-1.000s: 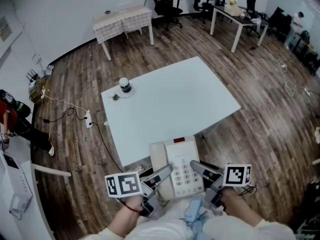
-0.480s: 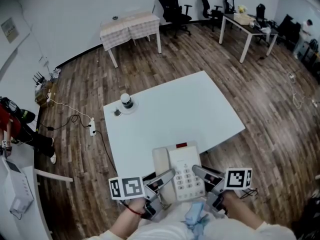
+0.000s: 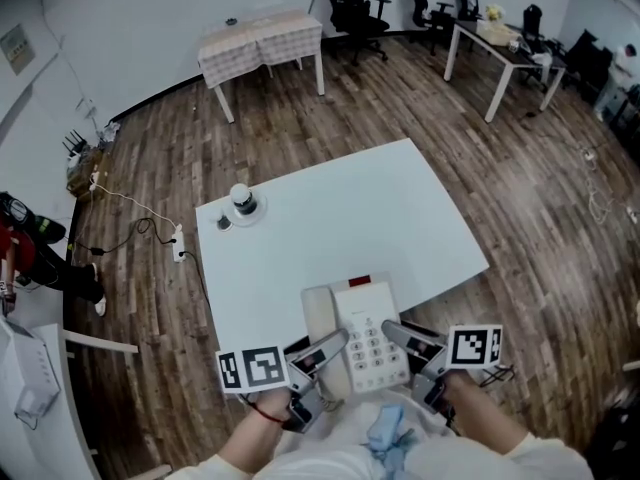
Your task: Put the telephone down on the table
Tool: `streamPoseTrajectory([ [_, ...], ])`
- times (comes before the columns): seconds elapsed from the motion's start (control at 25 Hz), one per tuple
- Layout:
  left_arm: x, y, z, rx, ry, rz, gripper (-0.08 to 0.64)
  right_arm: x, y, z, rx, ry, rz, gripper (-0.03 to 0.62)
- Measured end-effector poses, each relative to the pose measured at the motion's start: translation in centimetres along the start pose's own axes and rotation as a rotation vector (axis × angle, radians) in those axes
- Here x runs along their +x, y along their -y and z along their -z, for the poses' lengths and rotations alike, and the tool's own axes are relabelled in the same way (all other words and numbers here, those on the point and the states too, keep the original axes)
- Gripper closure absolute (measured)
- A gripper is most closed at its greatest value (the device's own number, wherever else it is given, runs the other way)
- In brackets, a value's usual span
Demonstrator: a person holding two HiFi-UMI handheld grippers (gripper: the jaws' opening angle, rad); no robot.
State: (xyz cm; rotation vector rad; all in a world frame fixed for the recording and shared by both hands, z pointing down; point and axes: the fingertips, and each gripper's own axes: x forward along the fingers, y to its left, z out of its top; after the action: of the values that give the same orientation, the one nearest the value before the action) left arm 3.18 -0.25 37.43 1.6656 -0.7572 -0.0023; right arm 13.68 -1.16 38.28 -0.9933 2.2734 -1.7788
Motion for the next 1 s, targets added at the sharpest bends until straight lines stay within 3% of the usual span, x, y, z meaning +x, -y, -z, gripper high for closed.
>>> streamPoseTrajectory([
  [0.52, 2.3, -3.8, -4.6, -0.011, 0.062, 0.002, 0.164, 5.3, 2.2, -3.5, -0.069, -0.04, -0.027, 0.362],
  [1.0, 4.7, -11.4, -8.2, -0.02, 0.079, -0.044, 0.164, 12.9, 6.8, -4.2, -0.068, -0.082, -0.079, 0.364],
])
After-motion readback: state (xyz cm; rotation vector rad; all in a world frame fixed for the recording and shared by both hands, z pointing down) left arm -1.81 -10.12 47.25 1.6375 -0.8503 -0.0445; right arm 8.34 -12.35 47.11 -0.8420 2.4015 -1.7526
